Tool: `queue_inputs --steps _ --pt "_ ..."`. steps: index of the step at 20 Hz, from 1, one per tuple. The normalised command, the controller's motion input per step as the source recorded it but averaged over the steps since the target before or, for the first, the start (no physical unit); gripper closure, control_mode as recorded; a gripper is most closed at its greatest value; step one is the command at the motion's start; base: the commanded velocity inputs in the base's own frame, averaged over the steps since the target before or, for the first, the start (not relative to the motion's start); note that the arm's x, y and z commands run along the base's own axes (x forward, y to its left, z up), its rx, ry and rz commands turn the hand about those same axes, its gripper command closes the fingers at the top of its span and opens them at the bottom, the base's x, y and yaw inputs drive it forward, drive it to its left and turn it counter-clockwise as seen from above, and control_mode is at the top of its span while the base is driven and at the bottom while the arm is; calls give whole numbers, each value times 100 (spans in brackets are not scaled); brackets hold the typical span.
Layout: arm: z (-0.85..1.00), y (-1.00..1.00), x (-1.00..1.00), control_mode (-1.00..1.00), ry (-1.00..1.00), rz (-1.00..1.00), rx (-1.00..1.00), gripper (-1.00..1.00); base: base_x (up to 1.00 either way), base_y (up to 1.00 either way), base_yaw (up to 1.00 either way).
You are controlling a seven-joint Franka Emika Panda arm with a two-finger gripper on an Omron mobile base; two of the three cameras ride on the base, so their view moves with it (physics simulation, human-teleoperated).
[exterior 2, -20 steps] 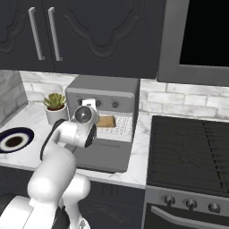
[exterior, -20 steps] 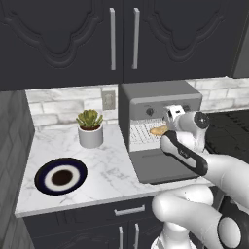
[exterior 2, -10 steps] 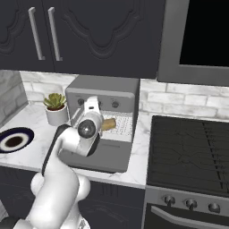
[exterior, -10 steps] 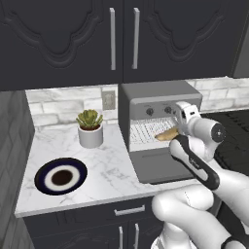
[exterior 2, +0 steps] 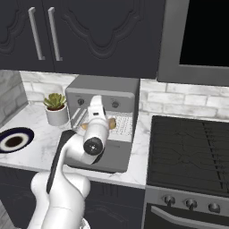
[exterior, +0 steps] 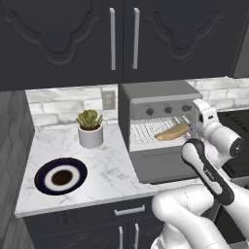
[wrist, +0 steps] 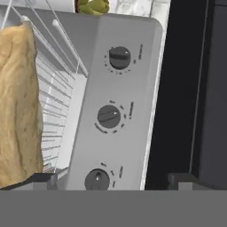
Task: Pull the toaster oven rack outwards. Pick up the baguette from the plate and place it on the toaster oven rack. Close the toaster oven door fully and set the temperature to the lowest setting.
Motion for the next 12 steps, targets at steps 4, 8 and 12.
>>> queue_inputs --steps 4,8,12 --pt "47 -42 -57 -100 -15 0 0 -100 0 0 0" --pt "42 -36 -73 -100 -1 0 0 -100 0 0 0" --pt "43 -28 -71 -100 7 1 0 -100 0 0 0"
